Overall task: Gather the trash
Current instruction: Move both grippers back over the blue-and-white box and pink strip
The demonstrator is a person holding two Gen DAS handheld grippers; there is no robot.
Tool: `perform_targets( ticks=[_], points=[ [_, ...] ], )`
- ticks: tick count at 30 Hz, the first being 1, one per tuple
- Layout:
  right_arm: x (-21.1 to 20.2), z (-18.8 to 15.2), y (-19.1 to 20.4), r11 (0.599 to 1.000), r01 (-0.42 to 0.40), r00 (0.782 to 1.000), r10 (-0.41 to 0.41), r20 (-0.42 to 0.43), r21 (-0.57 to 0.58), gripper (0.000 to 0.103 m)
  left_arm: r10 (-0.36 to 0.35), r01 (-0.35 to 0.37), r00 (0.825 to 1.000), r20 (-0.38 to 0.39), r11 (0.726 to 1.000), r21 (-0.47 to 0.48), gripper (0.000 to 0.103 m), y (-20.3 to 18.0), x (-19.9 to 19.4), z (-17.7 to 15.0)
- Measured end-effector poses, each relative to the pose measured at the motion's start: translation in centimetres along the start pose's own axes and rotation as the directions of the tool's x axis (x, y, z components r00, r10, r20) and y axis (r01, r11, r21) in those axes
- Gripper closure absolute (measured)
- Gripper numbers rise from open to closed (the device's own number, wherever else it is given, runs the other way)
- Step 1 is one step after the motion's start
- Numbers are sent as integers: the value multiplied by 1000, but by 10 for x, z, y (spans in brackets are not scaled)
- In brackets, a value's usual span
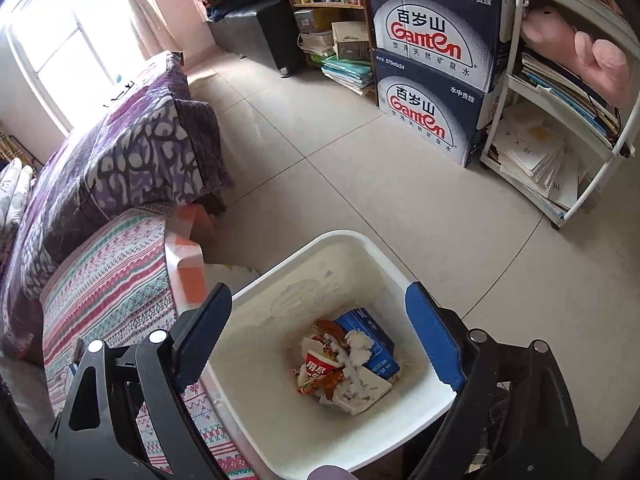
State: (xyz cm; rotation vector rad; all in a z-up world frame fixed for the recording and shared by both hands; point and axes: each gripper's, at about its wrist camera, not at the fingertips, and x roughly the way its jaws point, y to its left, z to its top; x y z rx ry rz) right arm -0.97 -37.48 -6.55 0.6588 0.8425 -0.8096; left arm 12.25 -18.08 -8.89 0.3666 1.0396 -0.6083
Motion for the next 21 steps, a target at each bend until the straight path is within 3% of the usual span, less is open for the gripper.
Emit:
perform_targets(
  ticks=[5,10,15,21],
  points=[
    [6,-10,27,999,-19,999,18,-30,-50,15,172,-171,982,-71,985,31,24,64,22,-1],
    [12,-20,54,995,-27,998,22,-53,-92,14,322,-312,942,-93,944,110,23,127,34,3],
    [18,-30,76,992,-32,998,24,-63,-121,14,370,-349,921,-124,922,165,23,182,47,-2],
    [22,-40,97,985,-31,998,21,-64,-168,14,370,-326,919,-137,908,264,23,220,71,-7]
  ],
)
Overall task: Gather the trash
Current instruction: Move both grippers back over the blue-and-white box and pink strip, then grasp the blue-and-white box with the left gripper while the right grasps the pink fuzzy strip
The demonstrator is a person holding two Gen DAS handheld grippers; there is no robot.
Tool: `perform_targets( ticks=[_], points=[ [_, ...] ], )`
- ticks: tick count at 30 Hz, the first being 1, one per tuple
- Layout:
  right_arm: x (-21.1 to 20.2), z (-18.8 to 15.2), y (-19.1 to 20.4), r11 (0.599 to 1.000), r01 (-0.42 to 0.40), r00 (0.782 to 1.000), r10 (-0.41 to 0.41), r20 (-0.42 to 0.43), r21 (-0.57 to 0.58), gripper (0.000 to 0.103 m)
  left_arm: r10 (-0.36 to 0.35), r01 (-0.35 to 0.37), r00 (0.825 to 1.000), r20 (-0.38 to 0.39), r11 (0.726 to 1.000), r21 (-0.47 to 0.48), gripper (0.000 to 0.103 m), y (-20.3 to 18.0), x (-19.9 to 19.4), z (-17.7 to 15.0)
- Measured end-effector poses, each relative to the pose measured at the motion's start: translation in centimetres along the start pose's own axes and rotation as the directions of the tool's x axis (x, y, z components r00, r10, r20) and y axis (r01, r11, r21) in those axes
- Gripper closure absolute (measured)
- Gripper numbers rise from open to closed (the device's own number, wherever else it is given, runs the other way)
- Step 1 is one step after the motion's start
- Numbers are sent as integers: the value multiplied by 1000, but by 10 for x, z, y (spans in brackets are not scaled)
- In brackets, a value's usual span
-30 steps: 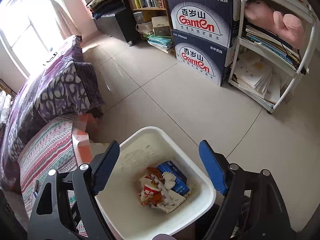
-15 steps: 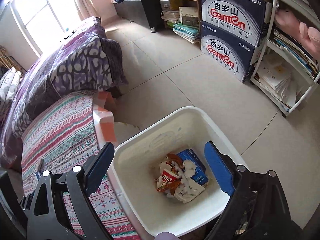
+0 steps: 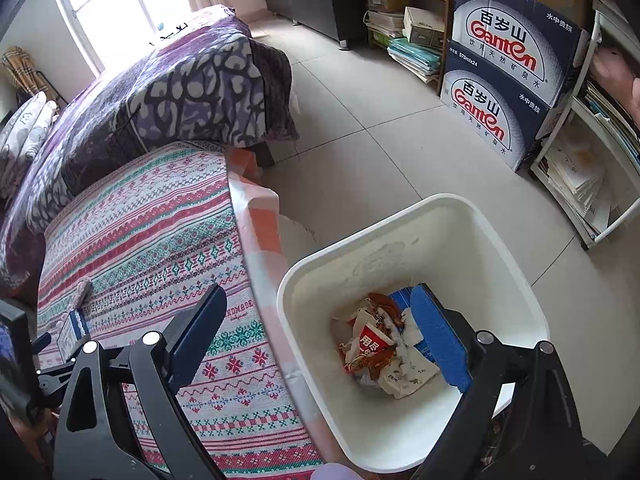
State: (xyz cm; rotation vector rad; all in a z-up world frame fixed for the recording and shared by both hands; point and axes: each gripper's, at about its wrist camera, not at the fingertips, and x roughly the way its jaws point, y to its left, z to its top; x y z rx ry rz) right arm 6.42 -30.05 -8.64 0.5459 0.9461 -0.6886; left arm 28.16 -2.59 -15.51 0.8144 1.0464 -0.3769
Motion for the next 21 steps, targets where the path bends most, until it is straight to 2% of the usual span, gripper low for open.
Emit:
perform_targets(
  ticks=[3,7,8,10,11,12,14,18,21],
  points=[
    [5,-3,10,1000,7,1000,-8,-9,-19,13,-60,60,998,-8,998,-7,23,11,15,0],
    [11,-6,21,999,25,1000,-26,-12,-46,13,-139,140,990,20,989,-50,22,24,23,3],
    [13,-7,22,998,29,999,-30,-13,-52,13,-161,162,987,19,985,-65,24,26,23,2],
    [16,-8,25,998,31,999,-33,-22,-56,13,-205,206,979,19,976,-67,37,29,21,-2],
    [17,-9,26,998,31,999,-32,-25,-55,13,-226,226,974,14,972,-58,51,29,18,-5],
    [17,-10,27,998,30,999,-32,-25,-55,13,-237,237,971,10,970,-54,59,29,15,-9],
    [17,-11,31,998,31,999,-32,-19,-58,13,-269,270,963,13,961,-63,70,33,5,-20],
    [17,-16,44,996,21,1000,-22,0,-88,13,-323,326,945,46,934,-148,87,52,-16,-40],
    [19,-21,58,993,4,1000,-5,-9,-118,13,-364,378,926,104,892,-247,95,70,-43,-58]
  ],
)
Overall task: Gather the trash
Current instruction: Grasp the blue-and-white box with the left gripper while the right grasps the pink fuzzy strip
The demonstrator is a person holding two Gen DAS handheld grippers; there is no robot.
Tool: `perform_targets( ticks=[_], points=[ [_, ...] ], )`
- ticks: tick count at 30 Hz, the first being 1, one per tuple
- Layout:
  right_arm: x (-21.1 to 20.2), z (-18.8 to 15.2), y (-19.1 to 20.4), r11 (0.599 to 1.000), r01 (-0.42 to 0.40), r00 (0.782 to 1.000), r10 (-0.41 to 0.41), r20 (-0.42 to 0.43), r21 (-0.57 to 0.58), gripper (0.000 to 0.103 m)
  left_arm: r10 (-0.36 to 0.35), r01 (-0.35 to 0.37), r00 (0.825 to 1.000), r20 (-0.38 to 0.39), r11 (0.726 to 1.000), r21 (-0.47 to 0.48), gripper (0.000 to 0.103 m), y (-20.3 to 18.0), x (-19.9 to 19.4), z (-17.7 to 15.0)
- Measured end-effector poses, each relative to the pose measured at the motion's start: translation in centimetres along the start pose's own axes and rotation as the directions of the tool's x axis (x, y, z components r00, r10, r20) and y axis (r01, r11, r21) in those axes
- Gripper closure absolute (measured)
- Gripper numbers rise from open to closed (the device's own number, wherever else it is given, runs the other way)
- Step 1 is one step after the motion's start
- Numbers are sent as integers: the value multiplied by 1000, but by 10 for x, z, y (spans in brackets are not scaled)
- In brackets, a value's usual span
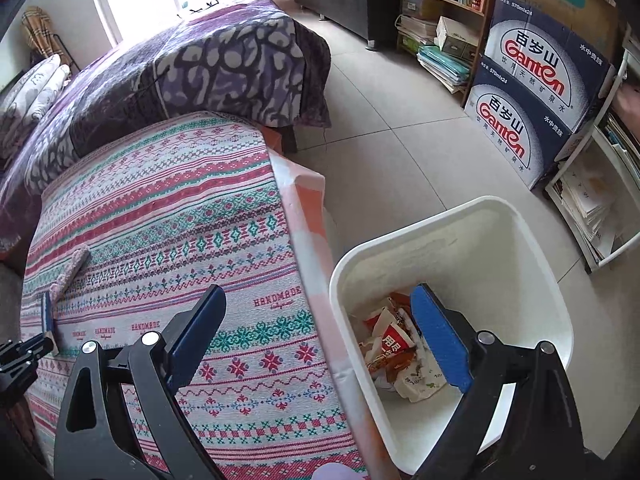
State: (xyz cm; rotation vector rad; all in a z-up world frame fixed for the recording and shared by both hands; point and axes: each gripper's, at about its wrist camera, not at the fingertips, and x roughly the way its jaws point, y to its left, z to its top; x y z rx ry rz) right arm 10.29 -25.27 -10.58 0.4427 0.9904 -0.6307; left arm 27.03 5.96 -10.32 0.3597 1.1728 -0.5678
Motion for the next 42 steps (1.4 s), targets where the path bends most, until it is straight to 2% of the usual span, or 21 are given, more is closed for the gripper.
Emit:
perform_targets(
  ticks=[4,7,10,11,12,13,15,17,20,23,25,26,27,29,31,32,33,35,38,40,42],
  points=[
    [2,-8,16,999,-39,999,39,-38,5,13,-7,7,1000,11,1000,0,97,0,-22,-18],
    [3,-22,27,996,-83,993,85,-86,19,13,32,-31,999,-20,998,52,97,-5,-18,-31],
    [6,-34,37,996,-86,990,86,-109,1,13,66,-61,997,-48,995,85,94,-12,-4,-34],
    [7,-37,37,996,-87,990,87,-113,0,13,92,-87,995,-42,991,104,77,-16,1,-34],
    [8,-39,37,996,-87,990,87,-113,3,13,112,-108,993,-31,986,125,40,-19,4,-33],
    [8,-40,36,996,-85,990,86,-110,7,13,133,-130,991,-7,980,151,25,-23,5,-32],
    [8,-38,31,997,-77,992,77,-98,9,13,136,-140,990,35,966,218,21,-31,5,-29],
    [8,-35,26,998,-63,995,64,-80,13,13,136,-139,990,28,951,275,21,-40,11,-21],
    [11,-29,17,996,-73,993,77,-87,47,13,188,-183,982,30,885,428,21,-62,26,-9],
    [12,-24,10,991,-104,988,112,-105,85,13,222,-150,974,-52,794,589,21,-79,50,-3],
    [9,-23,9,990,-111,988,119,-100,84,13,257,-147,963,-83,754,640,21,-83,65,1],
    [8,-23,9,991,-110,989,118,-94,79,13,256,-130,961,-107,757,640,20,-83,72,6],
    [8,-23,9,991,-109,989,116,-91,76,13,238,-106,962,-132,773,626,19,-80,75,11],
    [8,-22,9,992,-106,990,112,-88,75,13,171,-35,964,-204,842,538,19,-66,80,24],
    [10,-22,7,992,-101,990,108,-95,81,13,96,21,952,-290,926,376,22,-44,85,33],
    [11,-23,7,991,-98,989,106,-99,86,13,49,44,950,-308,957,286,29,-32,85,34],
    [12,-23,6,991,-97,989,106,-102,91,13,39,33,958,-284,969,244,37,-24,82,34],
    [13,-23,6,991,-97,989,106,-101,93,13,30,14,963,-268,987,162,42,-14,75,26],
    [11,-25,11,992,-95,991,102,-88,79,13,30,-12,966,-258,997,70,44,-4,63,7],
    [11,-26,17,992,-102,990,109,-91,75,13,38,-53,964,-265,997,-49,44,10,54,-6],
    [10,-26,25,992,-108,989,114,-93,64,13,20,-64,977,-214,978,-200,44,30,31,-16]
  ],
)
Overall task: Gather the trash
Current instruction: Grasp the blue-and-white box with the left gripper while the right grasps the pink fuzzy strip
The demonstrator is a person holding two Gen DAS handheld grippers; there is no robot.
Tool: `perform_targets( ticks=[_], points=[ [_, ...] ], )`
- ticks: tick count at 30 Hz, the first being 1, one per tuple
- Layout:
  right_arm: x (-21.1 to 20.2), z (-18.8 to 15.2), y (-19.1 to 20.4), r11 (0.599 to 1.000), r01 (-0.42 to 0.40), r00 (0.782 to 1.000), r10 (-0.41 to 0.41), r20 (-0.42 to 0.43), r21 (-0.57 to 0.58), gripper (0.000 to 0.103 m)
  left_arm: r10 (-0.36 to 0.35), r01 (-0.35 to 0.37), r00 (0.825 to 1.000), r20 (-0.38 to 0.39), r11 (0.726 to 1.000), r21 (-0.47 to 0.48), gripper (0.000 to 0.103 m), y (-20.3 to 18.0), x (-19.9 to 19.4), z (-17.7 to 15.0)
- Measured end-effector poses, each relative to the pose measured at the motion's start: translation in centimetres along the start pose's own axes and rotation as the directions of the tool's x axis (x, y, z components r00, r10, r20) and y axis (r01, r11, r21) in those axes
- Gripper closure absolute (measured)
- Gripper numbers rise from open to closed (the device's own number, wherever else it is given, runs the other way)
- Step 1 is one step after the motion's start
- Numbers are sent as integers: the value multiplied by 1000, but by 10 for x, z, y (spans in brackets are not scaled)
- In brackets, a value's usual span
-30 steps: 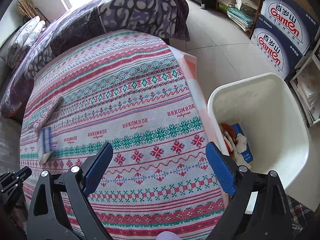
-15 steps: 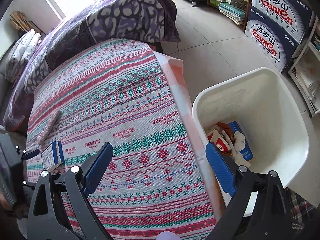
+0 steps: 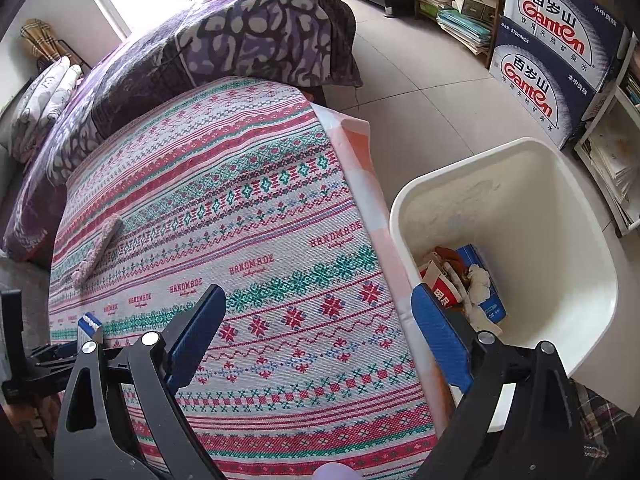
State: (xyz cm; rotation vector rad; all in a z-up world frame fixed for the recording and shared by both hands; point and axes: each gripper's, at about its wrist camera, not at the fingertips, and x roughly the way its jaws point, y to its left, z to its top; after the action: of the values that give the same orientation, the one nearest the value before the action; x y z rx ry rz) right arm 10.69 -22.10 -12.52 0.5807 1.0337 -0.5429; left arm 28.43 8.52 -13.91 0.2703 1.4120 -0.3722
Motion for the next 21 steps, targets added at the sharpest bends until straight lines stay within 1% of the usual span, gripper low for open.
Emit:
perform_targets(
  ticks=[1,2,3,4,5,7,8,9,10,12,13,14,15,16,17,19,21],
  points=[
    [0,0,6,1000,-3,1000,3,-1,-8,13,-24,26,999,31,996,-84,44,12,-12,-5],
    [1,-1,17,1000,-10,1000,10,-4,-17,13,-58,68,996,64,982,-177,44,25,-26,-10],
    [2,-2,25,1000,-17,1000,17,-7,-17,13,-92,114,991,98,959,-260,44,36,-40,-16],
    [4,-2,35,1000,-28,1000,28,-15,-14,13,-112,154,984,142,930,-333,44,46,-57,-22],
    [8,-2,51,999,-52,998,52,-30,-5,13,-128,196,973,194,900,-389,44,52,-75,-30],
    [15,-1,80,996,-86,995,87,-51,10,13,-165,294,939,301,840,-456,43,58,-109,-46],
    [18,0,92,995,-96,994,97,-59,17,13,-167,326,923,347,818,-474,43,59,-123,-53],
    [23,1,111,994,-102,992,104,-68,31,13,-156,345,908,388,804,-484,43,55,-133,-58],
    [28,2,125,994,-104,992,107,-73,45,13,-136,354,894,427,799,-486,43,54,-143,-67],
    [41,5,157,991,-100,990,108,-87,93,13,-70,337,873,483,804,-491,43,48,-154,-78],
    [48,6,173,989,-90,991,101,-92,113,13,-32,313,871,491,806,-502,43,48,-156,-81],
    [53,6,184,989,-82,991,93,-95,122,13,-17,297,877,480,806,-513,43,55,-158,-83],
    [60,6,199,990,-65,992,78,-96,129,13,-37,312,878,478,801,-511,43,60,-158,-80],
    [67,7,213,990,-50,994,63,-91,131,13,-69,348,865,497,795,-496,43,64,-163,-79],
    [72,8,222,990,-42,994,55,-90,134,13,-70,357,857,511,796,-490,43,70,-168,-79],
    [87,12,242,990,-13,995,27,-97,142,13,-24,343,841,541,796,-498,43,78,-178,-81],
    [100,15,253,989,27,994,-11,-112,146,13,0,352,825,565,783,-513,43,84,-186,-88]
  ],
)
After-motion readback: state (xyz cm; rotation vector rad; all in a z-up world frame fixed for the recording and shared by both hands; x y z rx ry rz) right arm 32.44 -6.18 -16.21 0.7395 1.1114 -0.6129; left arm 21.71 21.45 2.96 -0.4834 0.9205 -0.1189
